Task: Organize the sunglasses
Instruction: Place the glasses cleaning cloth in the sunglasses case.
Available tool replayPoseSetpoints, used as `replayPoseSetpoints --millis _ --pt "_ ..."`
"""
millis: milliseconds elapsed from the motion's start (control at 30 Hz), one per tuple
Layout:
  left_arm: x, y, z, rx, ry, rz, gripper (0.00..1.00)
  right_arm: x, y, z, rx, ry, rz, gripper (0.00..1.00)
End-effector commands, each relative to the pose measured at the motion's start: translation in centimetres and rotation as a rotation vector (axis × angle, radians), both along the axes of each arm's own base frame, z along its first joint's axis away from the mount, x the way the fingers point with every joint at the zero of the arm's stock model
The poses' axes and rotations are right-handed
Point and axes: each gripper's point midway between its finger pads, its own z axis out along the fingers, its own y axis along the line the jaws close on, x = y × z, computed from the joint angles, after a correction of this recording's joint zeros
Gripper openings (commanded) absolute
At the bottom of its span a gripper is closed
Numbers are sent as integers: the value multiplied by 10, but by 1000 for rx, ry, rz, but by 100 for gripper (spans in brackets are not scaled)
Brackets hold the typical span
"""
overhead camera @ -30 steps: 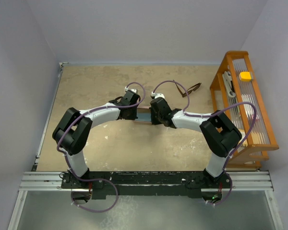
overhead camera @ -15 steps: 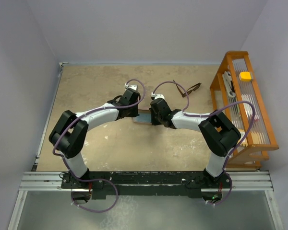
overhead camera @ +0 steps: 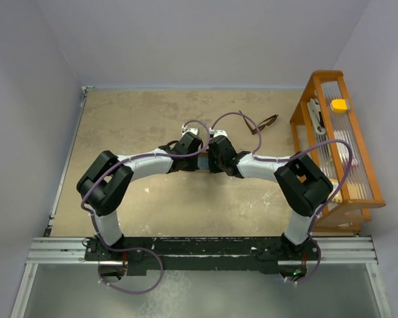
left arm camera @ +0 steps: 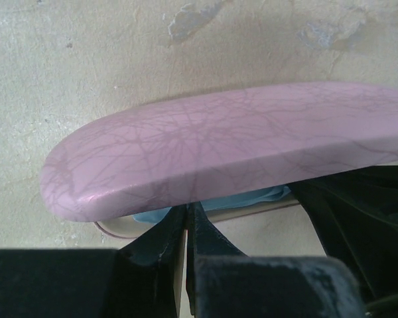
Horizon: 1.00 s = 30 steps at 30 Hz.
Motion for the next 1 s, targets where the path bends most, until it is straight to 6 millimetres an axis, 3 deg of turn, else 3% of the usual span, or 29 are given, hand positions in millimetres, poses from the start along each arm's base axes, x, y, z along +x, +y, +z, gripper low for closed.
replayPoseSetpoints --millis 0,233,433,633,800,967 --pt "7 8 -5 26 -26 45 0 -10 -6 -12 -41 35 17 0" --pt "6 17 -7 66 -32 53 0 -10 -9 -10 -50 32 12 0" --pt "9 15 11 53 -61 44 0 -10 -8 -12 -50 37 15 0" --pt "18 6 43 -31 -139 50 0 -11 -8 -14 -51 38 16 0" --pt "21 -2 34 -59 -132 47 0 -12 -9 -14 -52 39 16 0" --pt "21 -2 13 -22 -91 45 0 -12 -9 -13 -50 36 16 0"
